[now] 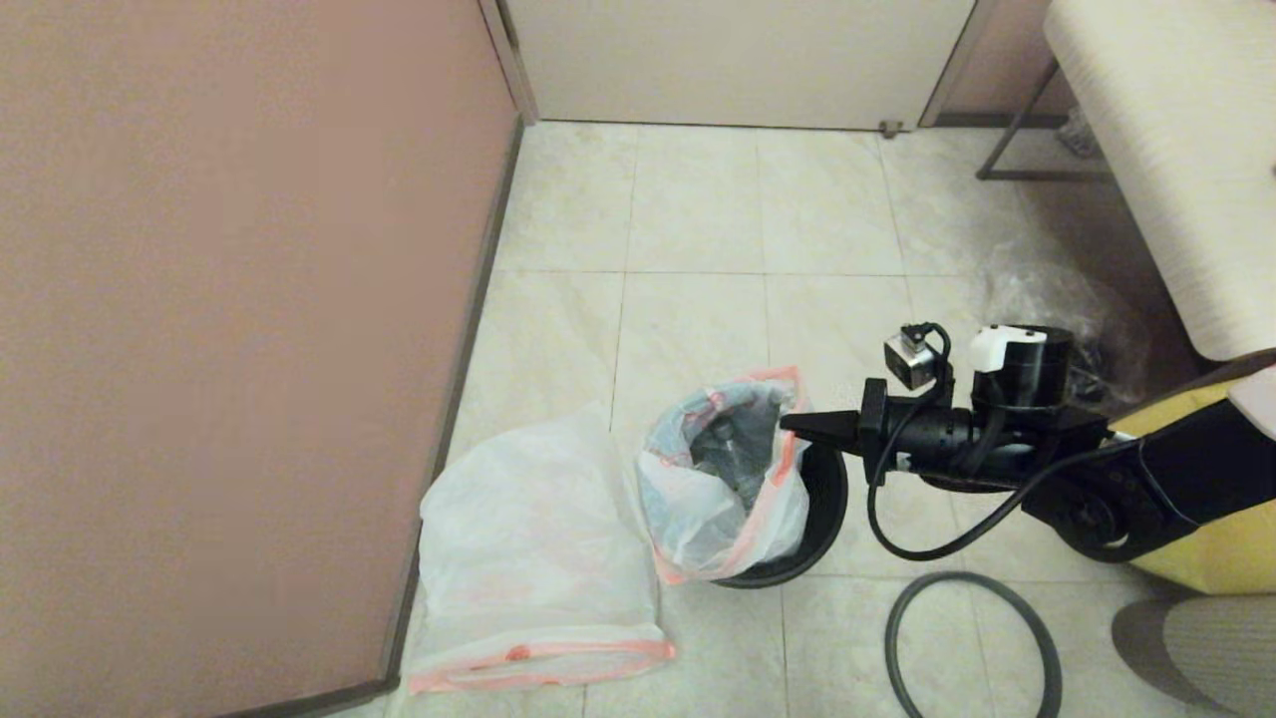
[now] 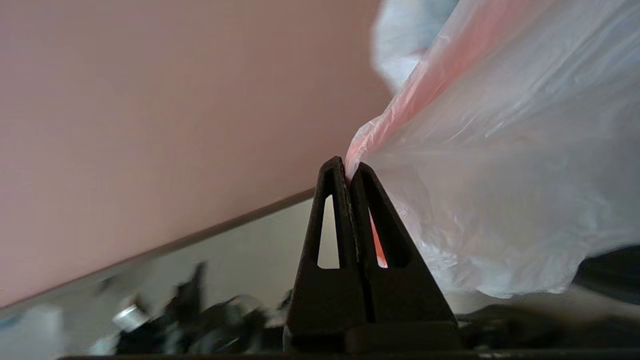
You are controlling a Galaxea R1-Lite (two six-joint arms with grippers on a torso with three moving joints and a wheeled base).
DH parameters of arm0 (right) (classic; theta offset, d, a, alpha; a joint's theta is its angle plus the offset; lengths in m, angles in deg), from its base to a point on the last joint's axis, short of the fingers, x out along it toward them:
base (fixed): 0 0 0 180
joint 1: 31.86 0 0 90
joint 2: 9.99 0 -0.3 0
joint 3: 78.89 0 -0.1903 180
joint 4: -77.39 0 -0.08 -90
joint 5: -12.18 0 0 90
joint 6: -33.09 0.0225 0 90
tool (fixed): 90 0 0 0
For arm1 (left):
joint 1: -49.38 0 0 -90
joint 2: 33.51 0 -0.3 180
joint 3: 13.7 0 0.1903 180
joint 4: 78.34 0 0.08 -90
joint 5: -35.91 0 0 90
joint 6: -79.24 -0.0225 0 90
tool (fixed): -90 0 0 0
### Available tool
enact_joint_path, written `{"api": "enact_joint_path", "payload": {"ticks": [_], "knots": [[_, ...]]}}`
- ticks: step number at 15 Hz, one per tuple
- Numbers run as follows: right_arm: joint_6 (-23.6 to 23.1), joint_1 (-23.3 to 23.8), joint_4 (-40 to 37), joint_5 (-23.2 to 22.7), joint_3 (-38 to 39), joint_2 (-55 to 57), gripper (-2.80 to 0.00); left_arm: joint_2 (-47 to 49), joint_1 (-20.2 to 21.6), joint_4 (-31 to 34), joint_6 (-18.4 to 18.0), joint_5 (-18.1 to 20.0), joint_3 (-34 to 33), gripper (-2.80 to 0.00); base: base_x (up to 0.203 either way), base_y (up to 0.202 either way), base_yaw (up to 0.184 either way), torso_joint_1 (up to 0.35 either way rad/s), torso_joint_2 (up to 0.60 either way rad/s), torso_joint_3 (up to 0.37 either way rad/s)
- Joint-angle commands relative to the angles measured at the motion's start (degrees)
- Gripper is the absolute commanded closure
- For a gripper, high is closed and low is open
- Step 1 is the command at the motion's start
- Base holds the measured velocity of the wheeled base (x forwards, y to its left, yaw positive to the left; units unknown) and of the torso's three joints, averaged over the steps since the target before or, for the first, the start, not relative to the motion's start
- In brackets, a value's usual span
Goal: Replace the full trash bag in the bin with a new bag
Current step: Place the trash bag on the floor
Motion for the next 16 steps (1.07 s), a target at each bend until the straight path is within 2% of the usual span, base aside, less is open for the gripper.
{"api": "enact_joint_path", "payload": {"ticks": [1,5,8,10,16], "knots": [[1.0,-1.1,0.3,-0.6,-0.2,-1.4,0.0,0.1,0.0,0.0,0.0,0.0,0.0,0.0,0.0,0.0,0.0,0.0,0.0,0.0],[3.8,-3.0,0.1,-0.8,0.2,-4.2,0.0,0.1,0.0,0.0,0.0,0.0,0.0,0.0,0.0,0.0,0.0,0.0,0.0,0.0],[7.0,-3.7,0.2,-4.4,-0.3,-6.4,0.0,0.1,0.0,0.0,0.0,0.0,0.0,0.0,0.0,0.0,0.0,0.0,0.0,0.0],[8.3,-4.3,0.3,-4.5,-0.6,-7.3,0.0,0.1,0.0,0.0,0.0,0.0,0.0,0.0,0.0,0.0,0.0,0.0,0.0,0.0],[8.6,-5.9,-1.0,-4.3,-1.8,-12.7,0.0,0.1,0.0,0.0,0.0,0.0,0.0,0.0,0.0,0.0,0.0,0.0,0.0,0.0]]}}
